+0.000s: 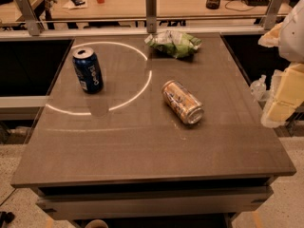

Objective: Place orange can upright

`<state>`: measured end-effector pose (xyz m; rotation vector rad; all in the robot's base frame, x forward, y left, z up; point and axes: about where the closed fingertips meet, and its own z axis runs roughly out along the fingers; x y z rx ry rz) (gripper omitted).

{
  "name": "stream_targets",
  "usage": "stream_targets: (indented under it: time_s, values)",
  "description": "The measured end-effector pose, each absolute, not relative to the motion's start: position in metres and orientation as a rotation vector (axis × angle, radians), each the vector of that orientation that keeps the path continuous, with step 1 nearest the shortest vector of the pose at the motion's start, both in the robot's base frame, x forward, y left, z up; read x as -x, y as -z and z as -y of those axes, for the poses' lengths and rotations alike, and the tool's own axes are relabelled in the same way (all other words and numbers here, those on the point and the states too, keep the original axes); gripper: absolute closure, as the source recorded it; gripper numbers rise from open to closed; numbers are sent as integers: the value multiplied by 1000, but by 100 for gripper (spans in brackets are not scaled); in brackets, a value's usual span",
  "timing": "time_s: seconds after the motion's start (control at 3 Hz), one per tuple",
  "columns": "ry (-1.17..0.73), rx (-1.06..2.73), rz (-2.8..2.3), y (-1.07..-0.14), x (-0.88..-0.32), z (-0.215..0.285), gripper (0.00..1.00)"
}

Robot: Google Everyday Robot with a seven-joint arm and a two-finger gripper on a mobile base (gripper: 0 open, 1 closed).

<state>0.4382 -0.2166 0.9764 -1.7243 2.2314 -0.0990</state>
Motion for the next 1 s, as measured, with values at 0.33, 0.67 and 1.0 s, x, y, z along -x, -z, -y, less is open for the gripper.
stream_targets:
  time_s: [0.33, 0.67, 1.0]
  values:
    - [101, 1723, -2231, -977, -438, 216, 0]
    - [75, 1679, -2245, -979, -448, 200, 0]
    - [16, 1606, -2264, -980, -463, 174, 0]
